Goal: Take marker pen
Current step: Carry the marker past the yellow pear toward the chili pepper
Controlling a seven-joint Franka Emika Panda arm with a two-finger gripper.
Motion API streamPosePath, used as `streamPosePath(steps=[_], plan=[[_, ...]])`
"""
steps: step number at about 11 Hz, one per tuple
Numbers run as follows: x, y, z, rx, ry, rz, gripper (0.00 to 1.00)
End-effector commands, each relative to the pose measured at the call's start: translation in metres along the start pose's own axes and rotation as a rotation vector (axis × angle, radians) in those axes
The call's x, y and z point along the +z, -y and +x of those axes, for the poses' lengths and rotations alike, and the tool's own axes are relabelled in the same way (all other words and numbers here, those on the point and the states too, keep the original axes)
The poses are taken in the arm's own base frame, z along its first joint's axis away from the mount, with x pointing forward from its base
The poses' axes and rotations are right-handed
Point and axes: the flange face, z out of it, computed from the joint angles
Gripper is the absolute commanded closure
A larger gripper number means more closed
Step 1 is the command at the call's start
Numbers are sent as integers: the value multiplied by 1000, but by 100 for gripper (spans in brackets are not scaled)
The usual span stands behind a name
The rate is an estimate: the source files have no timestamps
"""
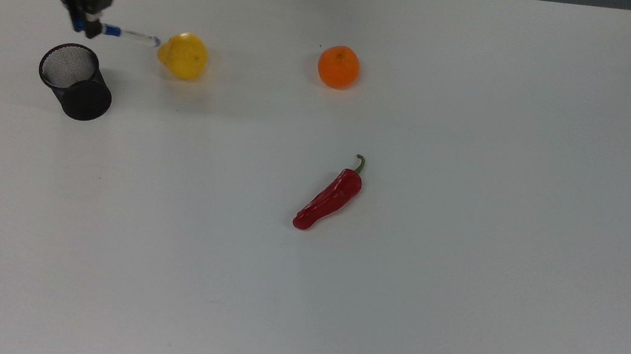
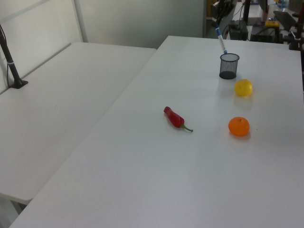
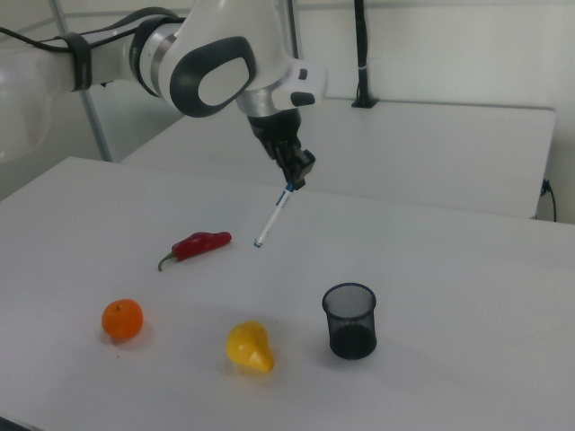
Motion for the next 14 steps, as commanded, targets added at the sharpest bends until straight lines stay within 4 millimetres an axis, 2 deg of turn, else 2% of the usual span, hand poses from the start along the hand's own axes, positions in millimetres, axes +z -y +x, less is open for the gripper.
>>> streamPosePath(steps=[1, 3, 7, 9, 14], plan=[[8, 41, -20, -37, 81, 14, 91], [16, 60, -29, -72, 123, 11, 91], [50, 96, -50, -148, 198, -19, 91], [73, 114, -61, -187, 236, -38, 91], [112, 131, -74, -223, 296, -56, 90]])
